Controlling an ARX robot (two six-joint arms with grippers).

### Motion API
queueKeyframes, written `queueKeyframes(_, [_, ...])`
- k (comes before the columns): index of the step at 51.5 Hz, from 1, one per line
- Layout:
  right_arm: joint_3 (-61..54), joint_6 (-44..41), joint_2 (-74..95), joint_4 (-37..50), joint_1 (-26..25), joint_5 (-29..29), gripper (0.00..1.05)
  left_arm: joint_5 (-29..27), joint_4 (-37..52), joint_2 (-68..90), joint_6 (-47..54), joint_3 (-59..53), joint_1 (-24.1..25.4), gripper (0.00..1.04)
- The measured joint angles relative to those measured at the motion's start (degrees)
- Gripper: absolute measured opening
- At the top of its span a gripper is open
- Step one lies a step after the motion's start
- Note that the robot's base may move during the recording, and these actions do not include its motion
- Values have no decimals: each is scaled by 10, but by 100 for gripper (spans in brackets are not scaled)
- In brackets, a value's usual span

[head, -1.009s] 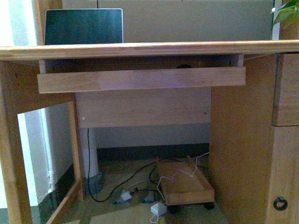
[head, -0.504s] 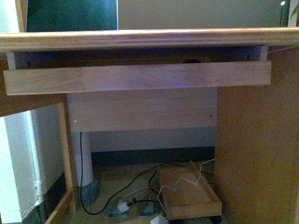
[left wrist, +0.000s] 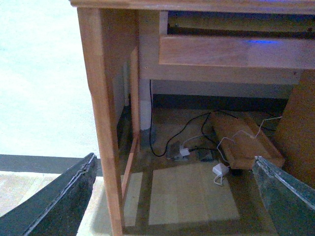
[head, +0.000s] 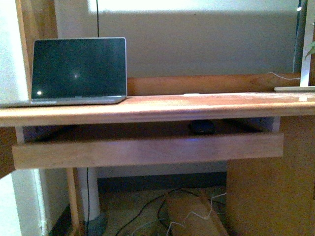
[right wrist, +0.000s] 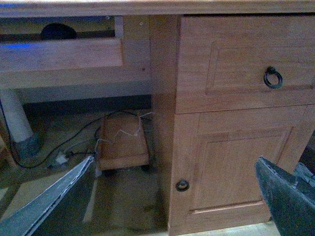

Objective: Place mouse

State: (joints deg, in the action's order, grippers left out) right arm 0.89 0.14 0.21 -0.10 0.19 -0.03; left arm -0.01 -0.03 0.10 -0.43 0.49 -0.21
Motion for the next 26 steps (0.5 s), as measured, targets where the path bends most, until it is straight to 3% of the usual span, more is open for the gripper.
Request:
queueKeyframes(16, [0, 0, 0, 0, 0, 0, 97, 6, -3, 2, -2, 0, 1, 97])
queueKeyframes(21, [0, 0, 0, 0, 0, -1, 97, 107, -127, 86, -24, 55, 21, 97])
queueKeyframes(26, [0, 0, 0, 0, 0, 0, 97, 167, -97, 166, 2, 63, 51, 97])
